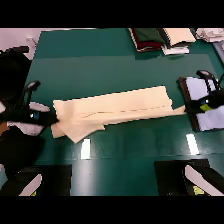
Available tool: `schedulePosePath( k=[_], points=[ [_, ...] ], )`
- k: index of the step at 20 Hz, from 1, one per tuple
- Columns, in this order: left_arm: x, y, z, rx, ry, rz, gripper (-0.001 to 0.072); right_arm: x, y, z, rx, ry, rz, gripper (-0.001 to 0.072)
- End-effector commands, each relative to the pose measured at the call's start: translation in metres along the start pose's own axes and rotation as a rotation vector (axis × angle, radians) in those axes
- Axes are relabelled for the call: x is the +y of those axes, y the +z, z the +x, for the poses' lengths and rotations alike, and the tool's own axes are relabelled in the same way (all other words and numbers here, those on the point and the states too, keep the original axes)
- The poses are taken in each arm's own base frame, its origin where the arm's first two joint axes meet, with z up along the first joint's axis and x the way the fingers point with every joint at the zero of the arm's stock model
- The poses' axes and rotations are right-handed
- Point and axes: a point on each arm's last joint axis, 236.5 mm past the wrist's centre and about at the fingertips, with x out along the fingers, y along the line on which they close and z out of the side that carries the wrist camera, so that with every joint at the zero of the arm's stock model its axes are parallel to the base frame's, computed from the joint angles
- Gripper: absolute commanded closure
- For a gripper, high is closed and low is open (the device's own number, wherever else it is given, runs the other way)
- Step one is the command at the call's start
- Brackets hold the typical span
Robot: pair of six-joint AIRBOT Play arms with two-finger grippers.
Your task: Fold the shirts.
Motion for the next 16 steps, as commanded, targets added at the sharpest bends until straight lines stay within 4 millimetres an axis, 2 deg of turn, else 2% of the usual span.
schedulePosePath(
  k=[1, 3, 6, 9, 10, 11, 12, 13, 15, 16],
  points=[
    [0.028, 0.065, 0.019, -0.042, 0.083, 0.06, 0.0682, 0.004, 0.054, 0.01, -0.039, 0.055, 0.011, 0.0696],
    [0.036, 0.083, 0.039, -0.014, 0.084, 0.062, 0.0682, 0.008, 0.075, 0.022, -0.02, 0.069, -0.006, 0.0696],
    [0.048, 0.098, 0.067, -0.005, 0.091, 0.041, 0.0681, 0.02, 0.108, 0.038, -0.015, 0.08, -0.049, 0.0695],
    [0.051, 0.112, 0.076, -0.05, 0.089, 0.027, 0.0679, 0.036, 0.135, 0.049, -0.017, 0.117, -0.069, 0.0675],
    [0.048, 0.116, 0.073, -0.063, 0.08, 0.02, 0.0674, 0.044, 0.145, 0.049, -0.034, 0.155, -0.06, 0.0514],
    [0.044, 0.12, 0.07, -0.071, 0.07, 0.015, 0.0438, 0.047, 0.155, 0.048, -0.052, 0.189, -0.044, 0.0395],
    [0.042, 0.125, 0.065, -0.084, 0.068, 0.004, 0.0243, 0.052, 0.163, 0.045, -0.07, 0.229, -0.038, 0.0363],
    [0.04, 0.13, 0.06, -0.093, 0.064, -0.009, 0.024, 0.057, 0.168, 0.04, -0.083, 0.275, -0.043, 0.0356],
    [0.032, 0.139, 0.049, -0.111, 0.046, -0.031, 0.0241, 0.048, 0.165, 0.034, -0.081, 0.312, -0.041, 0.0196],
    [0.025, 0.143, 0.046, -0.125, 0.019, -0.048, 0.0267, 0.038, 0.161, 0.034, -0.071, 0.315, -0.033, 0.0173]
  ],
)
